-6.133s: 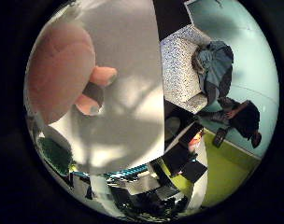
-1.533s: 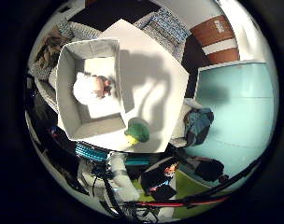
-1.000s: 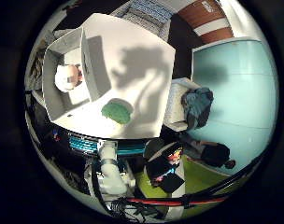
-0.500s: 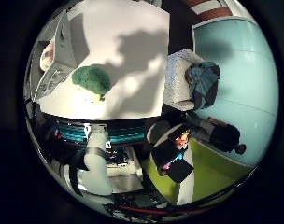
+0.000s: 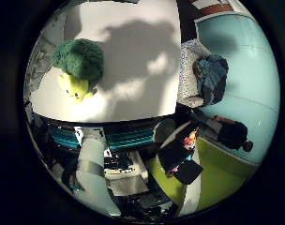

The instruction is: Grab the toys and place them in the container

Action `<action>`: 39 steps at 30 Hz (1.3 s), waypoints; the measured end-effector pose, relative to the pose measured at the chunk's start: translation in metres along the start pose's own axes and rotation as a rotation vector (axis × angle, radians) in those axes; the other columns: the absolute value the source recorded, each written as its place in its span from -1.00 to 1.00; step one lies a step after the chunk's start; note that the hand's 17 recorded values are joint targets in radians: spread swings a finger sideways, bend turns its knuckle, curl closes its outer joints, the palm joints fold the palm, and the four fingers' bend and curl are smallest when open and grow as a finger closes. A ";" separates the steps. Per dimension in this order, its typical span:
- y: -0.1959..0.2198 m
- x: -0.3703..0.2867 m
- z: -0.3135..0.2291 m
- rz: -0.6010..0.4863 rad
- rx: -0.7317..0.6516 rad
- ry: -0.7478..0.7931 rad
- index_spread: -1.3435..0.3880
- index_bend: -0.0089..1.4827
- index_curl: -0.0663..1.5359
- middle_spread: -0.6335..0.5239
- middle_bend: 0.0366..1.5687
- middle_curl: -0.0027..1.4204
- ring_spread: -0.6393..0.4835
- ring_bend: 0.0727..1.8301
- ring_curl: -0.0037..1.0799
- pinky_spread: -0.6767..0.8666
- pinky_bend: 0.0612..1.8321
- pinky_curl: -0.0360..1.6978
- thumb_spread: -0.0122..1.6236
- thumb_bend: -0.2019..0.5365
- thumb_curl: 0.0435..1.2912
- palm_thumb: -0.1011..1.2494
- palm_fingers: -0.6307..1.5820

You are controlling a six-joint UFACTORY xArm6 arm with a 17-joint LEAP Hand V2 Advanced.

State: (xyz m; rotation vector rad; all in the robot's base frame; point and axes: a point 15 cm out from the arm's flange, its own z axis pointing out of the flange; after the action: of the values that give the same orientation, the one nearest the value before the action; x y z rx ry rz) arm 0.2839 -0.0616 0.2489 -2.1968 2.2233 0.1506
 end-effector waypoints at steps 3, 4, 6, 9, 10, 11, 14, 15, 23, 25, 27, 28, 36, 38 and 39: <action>-0.006 0.003 0.013 0.006 0.017 0.005 0.17 -0.77 -0.56 0.26 -0.81 -0.58 0.56 -0.69 -0.55 0.52 -0.37 -0.61 0.39 -0.51 -0.55 -0.09 -0.39; -0.008 0.004 0.017 0.008 0.023 0.007 0.17 -0.76 -0.56 0.26 -0.81 -0.58 0.56 -0.69 -0.55 0.52 -0.37 -0.61 0.39 -0.51 -0.55 -0.09 -0.39; -0.010 0.005 0.027 0.011 0.022 0.007 0.17 -0.76 -0.56 0.26 -0.81 -0.59 0.56 -0.69 -0.54 0.52 -0.37 -0.61 0.39 -0.51 -0.55 -0.09 -0.39; -0.013 0.007 0.038 0.016 0.006 0.004 0.17 -0.76 -0.56 0.26 -0.81 -0.59 0.56 -0.70 -0.54 0.52 -0.37 -0.62 0.39 -0.51 -0.55 -0.09 -0.39; -0.014 0.008 0.042 0.017 0.000 0.003 0.17 -0.76 -0.56 0.26 -0.81 -0.59 0.56 -0.70 -0.54 0.52 -0.37 -0.62 0.39 -0.51 -0.55 -0.08 -0.39; -0.015 0.008 0.045 0.019 -0.005 0.001 0.17 -0.76 -0.56 0.26 -0.81 -0.59 0.56 -0.70 -0.54 0.52 -0.37 -0.62 0.39 -0.51 -0.55 -0.08 -0.39; -0.018 0.011 0.056 0.025 -0.022 -0.001 0.17 -0.76 -0.56 0.26 -0.81 -0.59 0.56 -0.71 -0.53 0.52 -0.36 -0.62 0.39 -0.52 -0.55 -0.09 -0.39; -0.019 0.013 0.059 0.027 -0.025 -0.002 0.17 -0.76 -0.56 0.26 -0.81 -0.59 0.56 -0.71 -0.53 0.52 -0.36 -0.62 0.39 -0.51 -0.55 -0.09 -0.39; -0.026 0.018 0.091 0.035 -0.051 -0.006 0.17 -0.76 -0.56 0.27 -0.81 -0.60 0.56 -0.71 -0.53 0.52 -0.36 -0.63 0.38 -0.51 -0.55 -0.08 -0.40; -0.026 0.018 0.099 0.035 -0.065 -0.009 0.18 -0.76 -0.56 0.27 -0.81 -0.60 0.56 -0.71 -0.52 0.52 -0.35 -0.63 0.38 -0.51 -0.55 -0.08 -0.40; -0.025 0.019 0.107 0.034 -0.079 -0.011 0.18 -0.77 -0.56 0.27 -0.80 -0.59 0.56 -0.72 -0.52 0.51 -0.35 -0.63 0.38 -0.51 -0.56 -0.08 -0.39; -0.025 0.019 0.109 0.033 -0.079 -0.010 0.18 -0.77 -0.56 0.27 -0.79 -0.58 0.55 -0.71 -0.52 0.52 -0.36 -0.63 0.38 -0.51 -0.56 -0.08 -0.37; -0.027 0.022 0.107 0.006 -0.068 0.018 0.15 -0.68 -0.53 -0.18 -0.41 -0.44 0.03 -0.33 -0.41 0.34 -0.52 -0.74 0.35 -0.48 -0.52 0.08 0.21; -0.022 0.026 0.108 -0.011 -0.090 0.040 0.11 -0.67 -0.50 -0.28 -0.28 -0.38 -0.20 -0.21 -0.35 0.02 -0.42 -0.74 0.33 -0.48 -0.49 0.17 0.48; -0.017 0.027 0.109 -0.018 -0.113 0.049 0.09 -0.68 -0.48 -0.32 -0.25 -0.35 -0.30 -0.17 -0.32 -0.21 -0.31 -0.72 0.32 -0.48 -0.48 0.21 0.59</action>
State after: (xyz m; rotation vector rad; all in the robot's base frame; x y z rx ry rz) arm 0.2938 -0.0801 0.1375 -2.2997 2.2736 0.2304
